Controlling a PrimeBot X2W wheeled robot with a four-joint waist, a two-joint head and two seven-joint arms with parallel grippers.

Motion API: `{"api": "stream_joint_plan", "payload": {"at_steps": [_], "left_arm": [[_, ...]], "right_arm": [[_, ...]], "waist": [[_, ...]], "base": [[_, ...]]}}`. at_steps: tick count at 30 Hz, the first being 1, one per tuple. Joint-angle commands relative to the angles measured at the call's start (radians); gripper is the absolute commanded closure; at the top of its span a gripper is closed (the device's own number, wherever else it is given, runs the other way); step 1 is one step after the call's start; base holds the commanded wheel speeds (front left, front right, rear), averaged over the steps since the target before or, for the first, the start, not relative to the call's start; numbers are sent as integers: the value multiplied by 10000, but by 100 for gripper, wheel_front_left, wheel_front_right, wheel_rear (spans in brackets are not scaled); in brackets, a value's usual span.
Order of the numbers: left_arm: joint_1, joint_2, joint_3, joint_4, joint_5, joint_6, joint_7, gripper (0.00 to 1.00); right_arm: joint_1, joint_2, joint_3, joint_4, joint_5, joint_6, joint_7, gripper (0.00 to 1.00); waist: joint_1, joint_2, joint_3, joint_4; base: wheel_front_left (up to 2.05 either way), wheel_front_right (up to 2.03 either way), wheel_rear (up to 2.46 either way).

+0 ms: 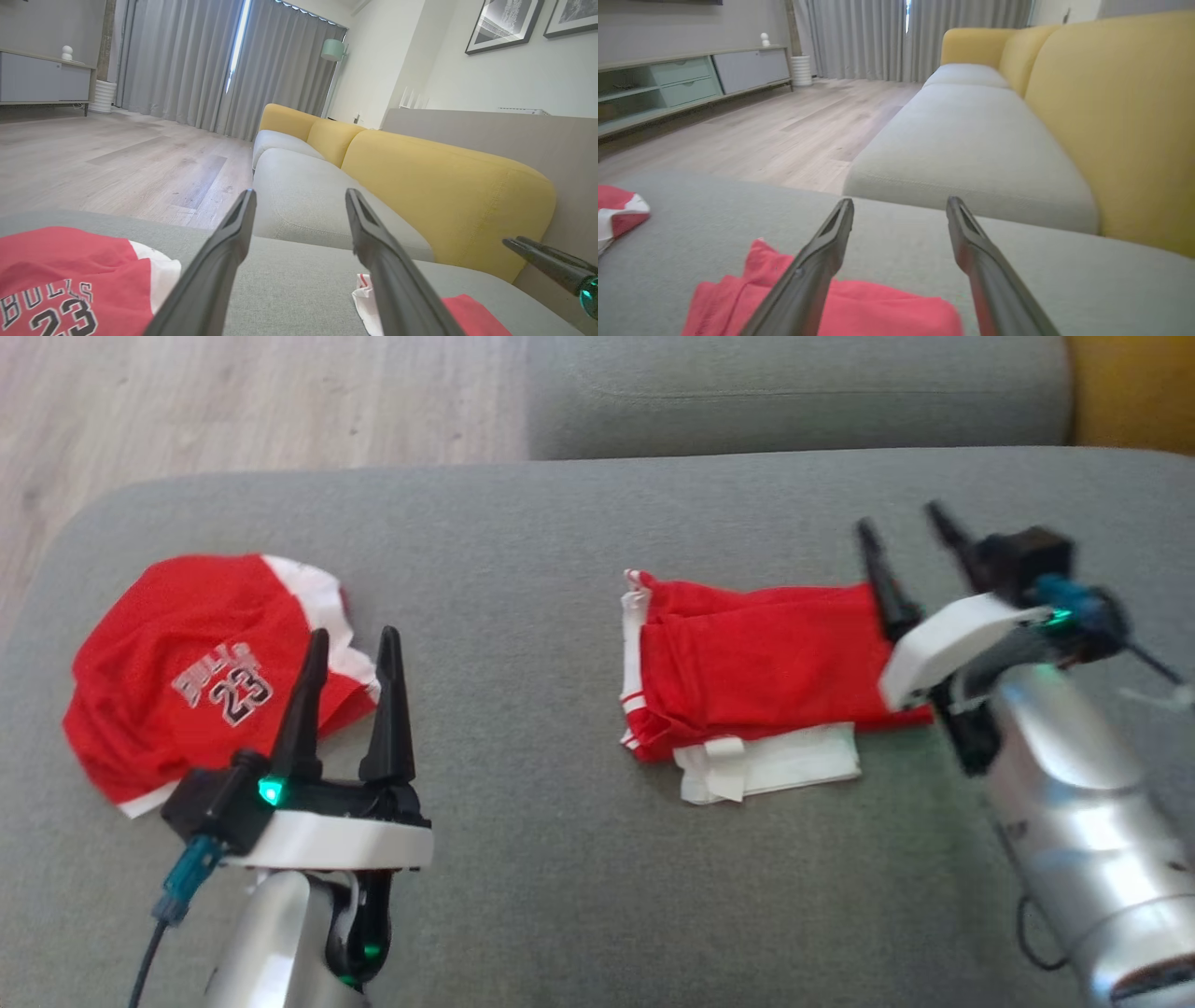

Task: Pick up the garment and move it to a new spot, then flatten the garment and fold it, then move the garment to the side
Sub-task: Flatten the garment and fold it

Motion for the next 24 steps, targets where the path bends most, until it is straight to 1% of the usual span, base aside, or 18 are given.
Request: {"api": "stream_joint_plan", "payload": {"at_steps": [1,4,7,8,13,18,20,24], "left_arm": [[-160,52,486,-428,109,15,-82,0],[-78,29,489,-452,196,15,-82,0],[30,21,371,-252,350,15,-82,0],[30,21,371,-252,350,15,-82,0],[186,26,456,0,691,15,-82,0],[408,80,529,252,1236,15,-82,0],[457,70,559,306,1362,15,-82,0],[462,41,725,339,1549,15,-82,0]], "right_arm": [[97,-143,-300,-849,-450,-9,-128,0],[861,-307,-1142,-1905,-981,-9,-133,0],[1832,-203,-2056,-2933,-1385,-9,-134,0],[1832,-203,-2056,-2933,-1385,-9,-134,0],[3460,298,-3216,-4661,-1949,-9,-136,0],[4717,727,-3682,-5782,-2395,-9,-136,0],[4995,865,-3864,-6058,-2416,-9,-136,0],[5278,1014,-3873,-6377,-2498,-9,-137,0]], "waist": [[-1,-1,-85,-227],[-1,-1,-129,-381],[-1,-1,-163,-495],[-1,-1,-163,-495],[-1,-1,-196,-654],[-1,-1,-221,-730],[-1,-1,-221,-730],[-1,-1,-204,-701]], "base": [[0,0,0],[0,0,0],[0,0,0],[0,0,0],[0,0,0],[0,0,0],[0,0,0],[0,0,0]]}}
